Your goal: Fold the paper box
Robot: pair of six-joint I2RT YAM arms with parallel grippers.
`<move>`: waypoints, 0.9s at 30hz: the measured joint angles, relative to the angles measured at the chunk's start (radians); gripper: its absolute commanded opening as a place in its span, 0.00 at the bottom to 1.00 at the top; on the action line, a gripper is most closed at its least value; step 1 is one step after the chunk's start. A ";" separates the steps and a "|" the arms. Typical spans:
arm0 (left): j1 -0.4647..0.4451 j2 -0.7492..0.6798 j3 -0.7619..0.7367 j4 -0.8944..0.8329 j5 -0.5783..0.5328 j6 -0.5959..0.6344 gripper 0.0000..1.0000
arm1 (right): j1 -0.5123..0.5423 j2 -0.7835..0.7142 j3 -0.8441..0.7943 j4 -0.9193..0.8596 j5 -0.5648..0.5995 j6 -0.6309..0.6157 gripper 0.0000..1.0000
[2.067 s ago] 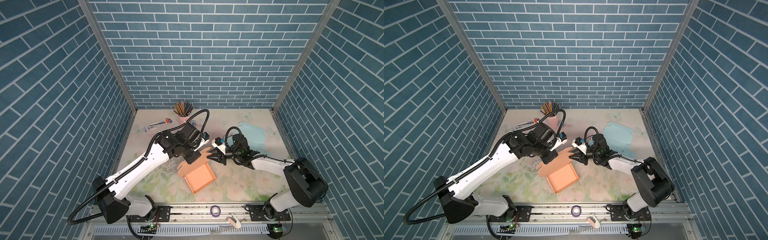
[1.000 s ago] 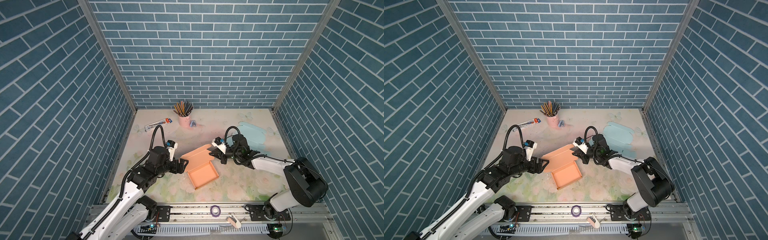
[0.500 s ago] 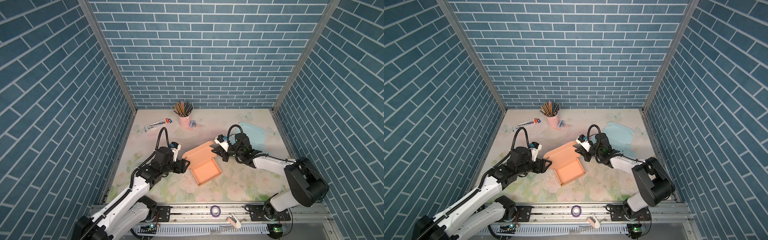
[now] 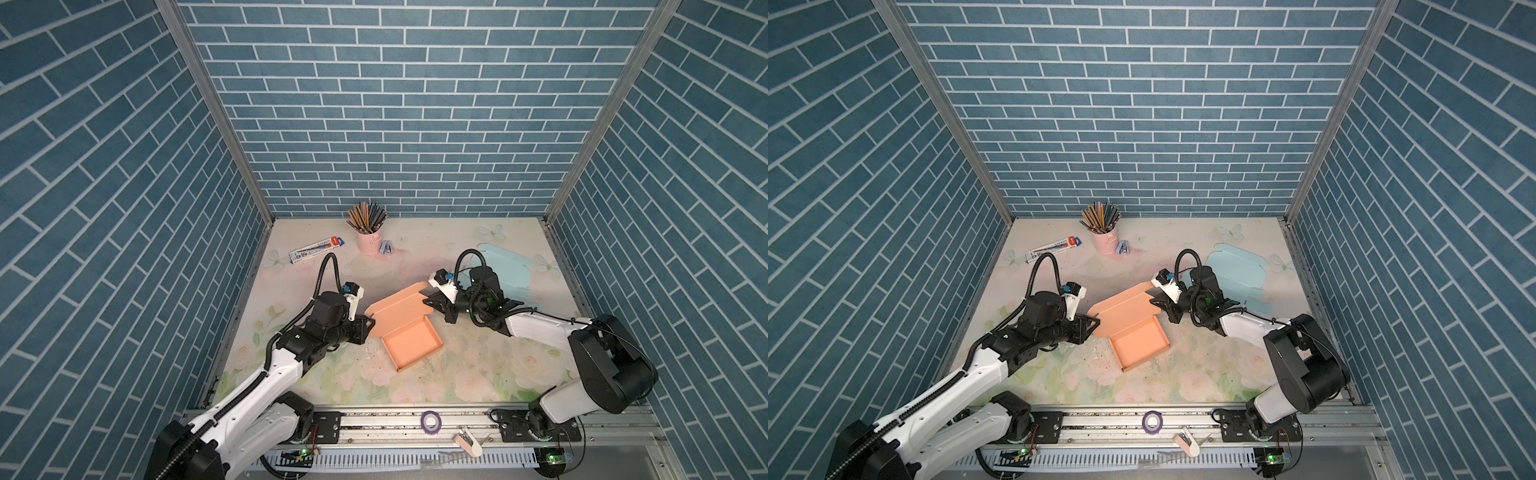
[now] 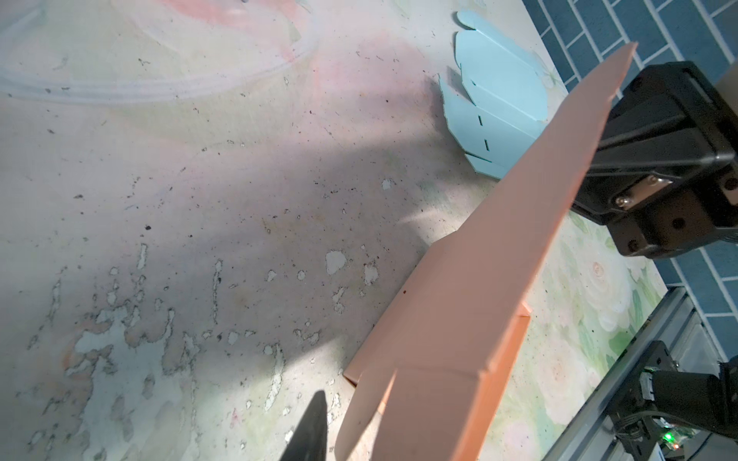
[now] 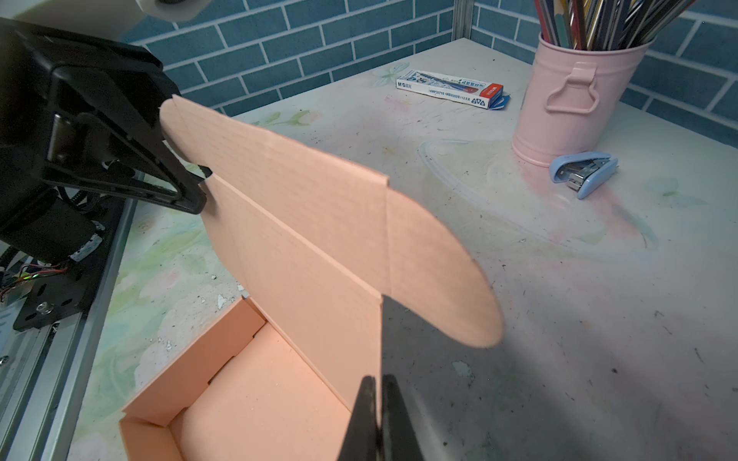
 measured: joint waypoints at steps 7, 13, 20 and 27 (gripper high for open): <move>-0.001 -0.004 -0.005 0.000 -0.003 -0.001 0.23 | 0.000 0.000 0.000 0.000 0.001 0.000 0.04; -0.008 0.007 -0.006 0.000 -0.005 -0.001 0.22 | 0.000 0.000 0.000 0.000 0.003 0.001 0.04; -0.009 0.004 -0.006 0.001 -0.008 0.001 0.08 | 0.000 0.000 0.000 0.000 0.004 0.008 0.04; -0.010 -0.003 -0.005 0.001 -0.009 0.000 0.07 | 0.001 0.000 0.000 -0.002 0.005 0.008 0.04</move>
